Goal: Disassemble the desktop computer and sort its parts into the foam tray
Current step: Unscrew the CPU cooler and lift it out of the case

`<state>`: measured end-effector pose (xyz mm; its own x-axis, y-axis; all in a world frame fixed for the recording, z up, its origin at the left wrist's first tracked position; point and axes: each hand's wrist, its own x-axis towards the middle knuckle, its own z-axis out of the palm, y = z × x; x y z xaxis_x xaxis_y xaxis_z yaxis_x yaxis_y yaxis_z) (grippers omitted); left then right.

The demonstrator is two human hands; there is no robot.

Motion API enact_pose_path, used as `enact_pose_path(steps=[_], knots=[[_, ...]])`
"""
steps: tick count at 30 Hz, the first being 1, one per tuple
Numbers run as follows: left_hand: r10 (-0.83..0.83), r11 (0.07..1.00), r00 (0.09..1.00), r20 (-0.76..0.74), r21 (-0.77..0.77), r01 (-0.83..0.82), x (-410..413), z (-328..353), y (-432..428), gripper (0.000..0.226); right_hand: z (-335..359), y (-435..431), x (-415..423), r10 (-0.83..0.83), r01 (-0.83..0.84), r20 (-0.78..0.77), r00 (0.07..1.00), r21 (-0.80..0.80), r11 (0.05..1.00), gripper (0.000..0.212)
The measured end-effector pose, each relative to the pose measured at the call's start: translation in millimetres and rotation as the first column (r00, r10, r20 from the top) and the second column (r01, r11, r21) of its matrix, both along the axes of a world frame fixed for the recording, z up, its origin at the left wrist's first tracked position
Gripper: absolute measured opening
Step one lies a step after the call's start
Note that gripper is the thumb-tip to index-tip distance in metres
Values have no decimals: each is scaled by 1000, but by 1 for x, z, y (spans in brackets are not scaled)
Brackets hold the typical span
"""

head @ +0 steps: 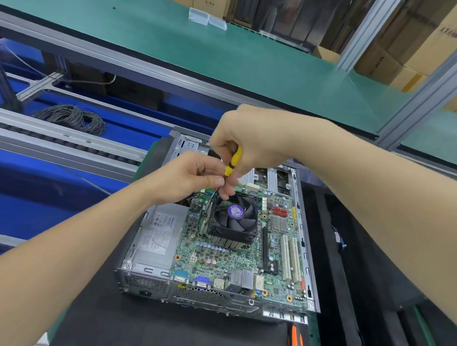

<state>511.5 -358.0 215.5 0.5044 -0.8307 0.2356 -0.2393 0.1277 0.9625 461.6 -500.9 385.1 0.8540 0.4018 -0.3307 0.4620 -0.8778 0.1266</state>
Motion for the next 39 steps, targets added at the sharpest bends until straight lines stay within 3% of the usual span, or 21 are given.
enact_pose_path(steps=[3, 6, 9, 10, 13, 18, 23, 26, 29, 31, 33, 35, 37, 39], knots=[[15, 999, 1000, 7, 43, -16, 1, 0, 1, 19, -4, 4, -3, 118, -117, 58, 991, -22, 993, 19], [7, 999, 998, 63, 51, -11, 0, 5, 1, 22, 2, 3, -5, 82, -80, 80, 993, -25, 996, 13], [-15, 999, 998, 69, 38, 12, 1, 9, 1, 22, 6, 3, -4, -193, 184, 226, 955, 60, 981, 63], [-20, 999, 998, 65, 37, 18, 1, 10, 2, 22, 3, 4, -3, -302, 293, 241, 922, 71, 953, 69], [12, 999, 999, 49, 33, -13, 1, 7, 3, 19, -9, 11, 0, -459, 442, 113, 881, 148, 885, 54], [126, 992, 990, -67, -15, -128, -1, -5, 1, 12, 3, 10, 1, -218, 214, 39, 975, 81, 973, 31], [248, 967, 962, -117, -38, -254, -8, -8, -1, 11, 18, 8, 0, 68, -69, 24, 997, 32, 997, 9], [355, 934, 932, -71, -29, -357, -13, -11, -5, 23, 21, 8, 4, 190, -190, 44, 981, -4, 982, 16], [387, 922, 921, -51, -12, -388, -12, -14, -2, 20, 21, 12, 3, 259, -258, 56, 964, -10, 966, 14], [344, 939, 938, -40, 4, -344, -9, -13, 1, 25, 22, 13, 1, 185, -186, 84, 979, 4, 983, 16], [301, 954, 953, -41, 18, -301, -9, -9, 1, 26, 21, 15, -3, -24, 23, 159, 987, 9, 1000, 49], [257, 966, 964, -67, 27, -255, -9, -6, 2, 28, 16, 19, -7, -269, 269, 130, 954, 18, 963, 66], [177, 984, 981, -78, 52, -173, -5, 1, 7, 27, 5, 26, -8, -386, 384, 27, 922, 62, 921, 68], [20, 995, 998, -56, 98, -14, 2, 11, 14, 17, -2, 28, -4, -420, 410, 47, 906, 150, 900, 56]])
